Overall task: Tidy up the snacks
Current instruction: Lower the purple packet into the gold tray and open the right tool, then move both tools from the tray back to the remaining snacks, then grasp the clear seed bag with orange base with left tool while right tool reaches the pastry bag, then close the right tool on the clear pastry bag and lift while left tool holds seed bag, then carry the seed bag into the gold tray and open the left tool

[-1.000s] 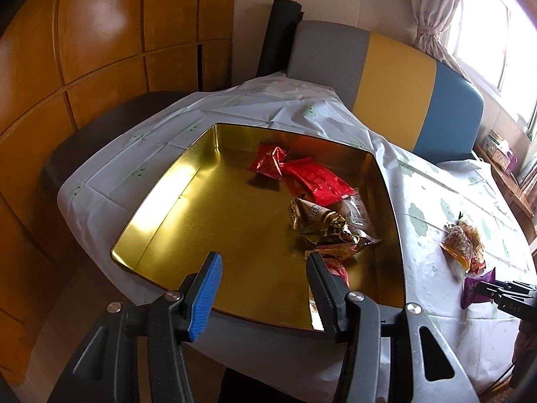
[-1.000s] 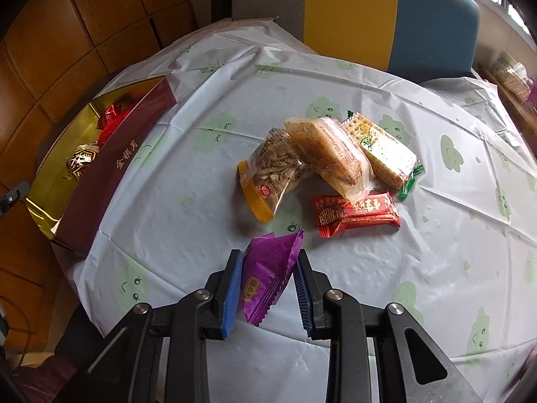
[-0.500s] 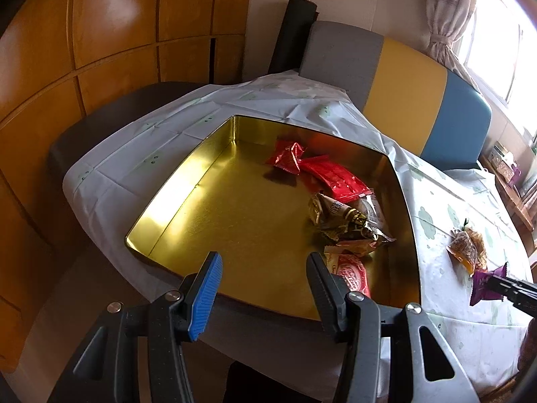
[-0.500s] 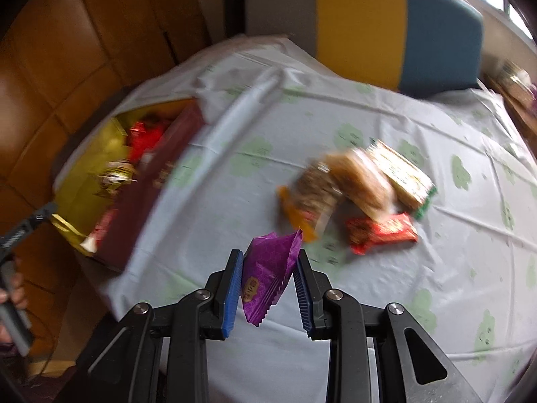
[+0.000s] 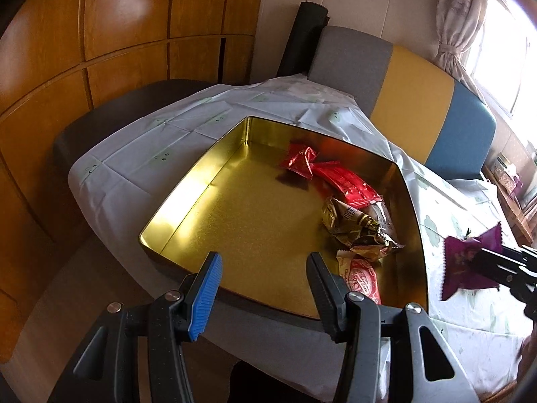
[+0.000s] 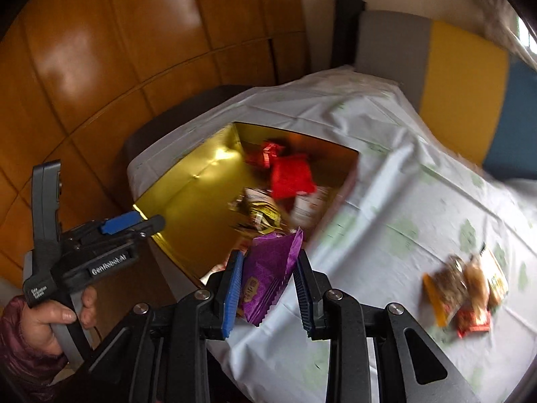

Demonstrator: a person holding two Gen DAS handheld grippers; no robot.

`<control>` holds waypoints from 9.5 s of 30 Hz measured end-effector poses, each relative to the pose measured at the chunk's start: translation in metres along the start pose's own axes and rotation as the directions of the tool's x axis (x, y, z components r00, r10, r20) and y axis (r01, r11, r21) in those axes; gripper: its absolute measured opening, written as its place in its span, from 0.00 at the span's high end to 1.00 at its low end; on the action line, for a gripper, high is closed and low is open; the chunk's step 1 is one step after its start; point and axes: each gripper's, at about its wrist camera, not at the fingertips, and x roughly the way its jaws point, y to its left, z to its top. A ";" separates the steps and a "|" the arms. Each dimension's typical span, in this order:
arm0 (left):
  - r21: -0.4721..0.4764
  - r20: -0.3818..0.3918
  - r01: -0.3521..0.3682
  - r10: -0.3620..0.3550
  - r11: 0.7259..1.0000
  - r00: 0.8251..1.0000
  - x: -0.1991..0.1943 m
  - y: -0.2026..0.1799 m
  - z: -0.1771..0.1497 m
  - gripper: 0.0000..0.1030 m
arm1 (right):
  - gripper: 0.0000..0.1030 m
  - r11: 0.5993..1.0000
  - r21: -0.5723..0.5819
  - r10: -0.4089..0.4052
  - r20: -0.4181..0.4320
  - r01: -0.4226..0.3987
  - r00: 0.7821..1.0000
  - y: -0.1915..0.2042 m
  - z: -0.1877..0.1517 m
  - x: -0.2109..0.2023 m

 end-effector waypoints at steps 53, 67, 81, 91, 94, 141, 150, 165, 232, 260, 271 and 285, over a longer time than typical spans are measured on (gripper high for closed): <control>0.143 0.025 0.017 -0.021 0.990 0.999 -0.020 -0.049 -0.005 0.49 | 0.65 0.982 0.082 -0.169 0.006 0.168 0.986 -0.056 -0.044 -0.017; 0.251 0.019 0.061 -0.068 0.966 0.998 -0.025 -0.094 -0.010 0.49 | 0.64 0.940 0.181 -0.294 0.006 0.288 0.956 -0.131 -0.059 -0.057; 0.382 -0.031 0.136 -0.135 0.914 0.990 -0.024 -0.155 -0.026 0.49 | 0.25 0.687 0.490 -0.547 -0.139 0.537 0.826 -0.291 -0.112 -0.095; 0.514 -0.167 0.265 -0.208 0.816 0.964 -0.009 -0.225 -0.070 0.49 | 0.26 0.511 0.720 -0.535 -0.162 0.470 0.829 -0.339 -0.134 -0.128; 0.528 -0.220 0.290 -0.202 0.798 0.954 -0.003 -0.242 -0.082 0.49 | 0.26 0.511 0.723 -0.526 -0.164 0.464 0.835 -0.343 -0.135 -0.125; 0.633 -0.222 0.336 -0.253 0.697 0.942 0.084 -0.323 -0.057 0.55 | 0.23 0.574 0.766 -0.303 -0.130 0.290 0.944 -0.336 -0.139 -0.100; 0.623 -0.148 0.328 -0.305 0.710 0.941 0.074 -0.277 -0.093 0.53 | 0.47 0.698 0.635 -0.244 -0.223 0.331 0.944 -0.317 -0.129 -0.061; 0.578 -0.124 0.382 -0.385 0.721 0.915 0.076 -0.261 -0.093 0.52 | 0.32 0.905 0.350 -0.206 -0.139 0.243 0.968 -0.270 -0.072 -0.026; 0.504 -0.249 0.401 -0.316 0.765 0.916 0.047 -0.243 -0.064 0.58 | 0.40 0.821 0.329 -0.302 -0.444 0.467 0.844 -0.282 -0.144 -0.024; 0.046 -0.081 0.073 -0.070 0.996 0.994 0.078 -0.041 0.088 0.57 | 0.41 0.842 0.235 -0.356 -0.436 0.486 0.826 -0.263 -0.142 -0.021; 0.062 -0.189 0.000 0.012 0.998 0.982 0.142 -0.037 0.092 0.52 | 0.41 0.841 0.237 -0.355 -0.438 0.487 0.826 -0.264 -0.141 -0.022; 0.130 -0.025 -0.062 0.066 0.989 0.998 0.078 -0.054 0.072 0.52 | 0.41 0.838 0.201 -0.386 -0.439 0.507 0.812 -0.254 -0.141 -0.018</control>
